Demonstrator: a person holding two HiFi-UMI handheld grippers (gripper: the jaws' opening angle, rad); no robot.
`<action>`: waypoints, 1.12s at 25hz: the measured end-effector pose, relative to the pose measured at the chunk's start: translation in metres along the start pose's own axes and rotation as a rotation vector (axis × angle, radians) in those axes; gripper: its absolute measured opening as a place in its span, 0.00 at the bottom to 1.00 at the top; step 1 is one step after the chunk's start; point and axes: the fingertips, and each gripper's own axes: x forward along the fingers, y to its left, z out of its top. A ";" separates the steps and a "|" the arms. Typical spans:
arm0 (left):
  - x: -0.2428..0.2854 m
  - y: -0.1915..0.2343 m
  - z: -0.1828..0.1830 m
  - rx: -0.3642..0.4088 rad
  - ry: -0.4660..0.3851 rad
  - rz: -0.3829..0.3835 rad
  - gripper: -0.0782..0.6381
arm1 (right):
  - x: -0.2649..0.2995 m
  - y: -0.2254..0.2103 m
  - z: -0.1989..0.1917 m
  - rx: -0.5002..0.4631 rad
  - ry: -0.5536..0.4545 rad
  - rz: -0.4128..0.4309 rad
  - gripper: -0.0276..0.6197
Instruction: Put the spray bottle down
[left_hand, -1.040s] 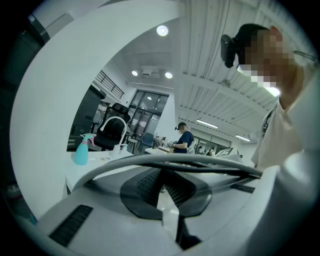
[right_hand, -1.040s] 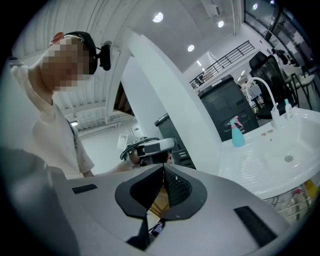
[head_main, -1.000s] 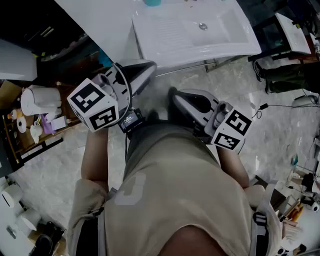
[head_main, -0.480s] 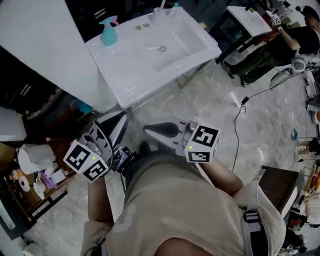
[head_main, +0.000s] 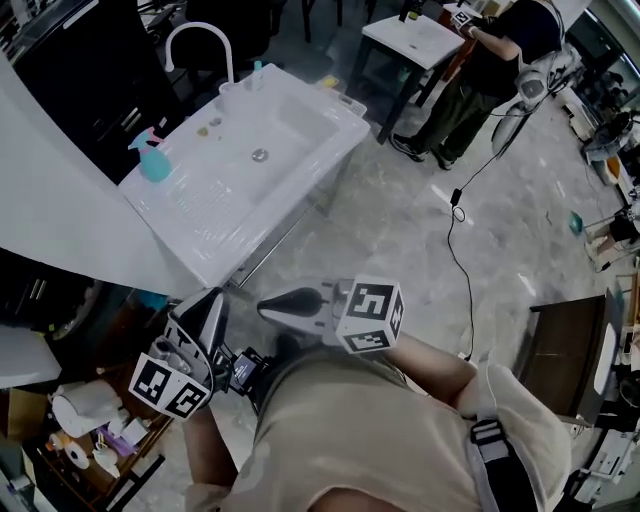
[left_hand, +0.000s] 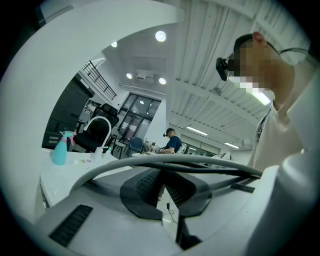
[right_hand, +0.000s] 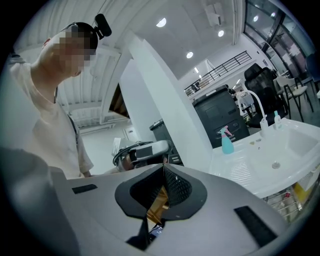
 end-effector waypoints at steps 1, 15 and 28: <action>0.005 -0.008 0.004 -0.013 -0.018 -0.014 0.12 | -0.010 0.000 0.003 -0.001 -0.004 0.006 0.07; 0.029 -0.024 0.010 -0.030 -0.001 0.029 0.12 | -0.055 -0.023 0.010 0.045 -0.021 0.047 0.07; 0.020 -0.041 -0.012 -0.004 0.070 0.143 0.12 | -0.061 -0.005 0.000 0.042 -0.005 0.130 0.07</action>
